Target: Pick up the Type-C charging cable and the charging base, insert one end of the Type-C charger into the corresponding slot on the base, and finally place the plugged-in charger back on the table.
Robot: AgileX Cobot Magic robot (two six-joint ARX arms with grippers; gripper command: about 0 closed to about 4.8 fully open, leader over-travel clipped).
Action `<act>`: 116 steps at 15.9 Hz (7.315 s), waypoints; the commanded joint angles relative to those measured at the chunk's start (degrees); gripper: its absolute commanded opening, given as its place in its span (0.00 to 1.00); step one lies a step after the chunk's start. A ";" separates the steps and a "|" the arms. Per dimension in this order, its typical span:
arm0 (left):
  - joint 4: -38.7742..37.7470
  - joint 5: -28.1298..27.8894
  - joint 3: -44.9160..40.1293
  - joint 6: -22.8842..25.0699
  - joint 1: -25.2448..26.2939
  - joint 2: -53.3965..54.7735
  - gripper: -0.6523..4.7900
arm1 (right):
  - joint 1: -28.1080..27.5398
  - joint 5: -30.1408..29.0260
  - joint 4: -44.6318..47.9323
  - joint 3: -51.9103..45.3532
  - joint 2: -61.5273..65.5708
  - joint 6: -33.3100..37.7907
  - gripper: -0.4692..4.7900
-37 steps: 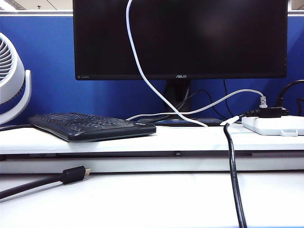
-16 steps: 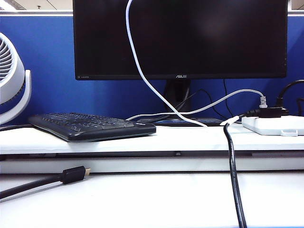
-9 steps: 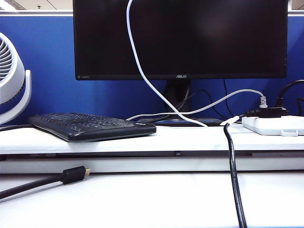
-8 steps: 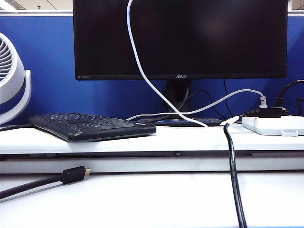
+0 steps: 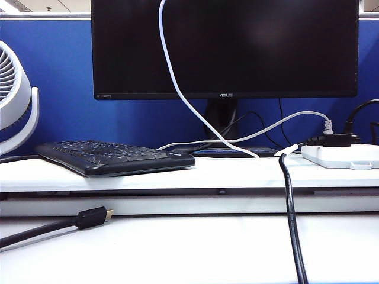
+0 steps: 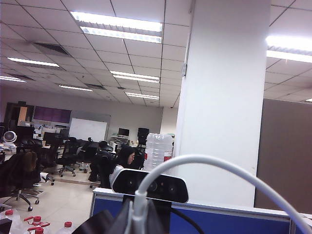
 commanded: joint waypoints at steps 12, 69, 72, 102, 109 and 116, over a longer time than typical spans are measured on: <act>5.03 -7.15 1.03 -0.44 -0.09 -0.87 0.16 | 1.33 -8.44 -13.38 -0.83 0.68 -4.42 0.09; 9.68 -10.25 1.05 -0.85 0.11 -0.87 0.16 | 2.01 -19.43 -25.55 -0.81 0.63 -11.28 0.09; 10.05 -10.64 1.03 -1.22 0.37 -0.87 0.16 | 2.01 -19.39 -26.73 -0.81 0.63 -11.08 0.09; 11.15 -12.39 1.03 -1.31 0.79 -0.87 0.16 | 2.05 -22.10 -29.49 -0.81 0.55 -18.95 0.09; 11.17 -12.41 1.05 -1.46 1.18 -0.87 0.16 | 2.16 -22.01 -29.62 -0.81 0.55 -19.96 0.09; 12.50 -12.79 1.03 -1.68 1.20 -0.90 0.16 | 2.78 -20.63 -28.89 -0.81 0.55 -19.02 0.09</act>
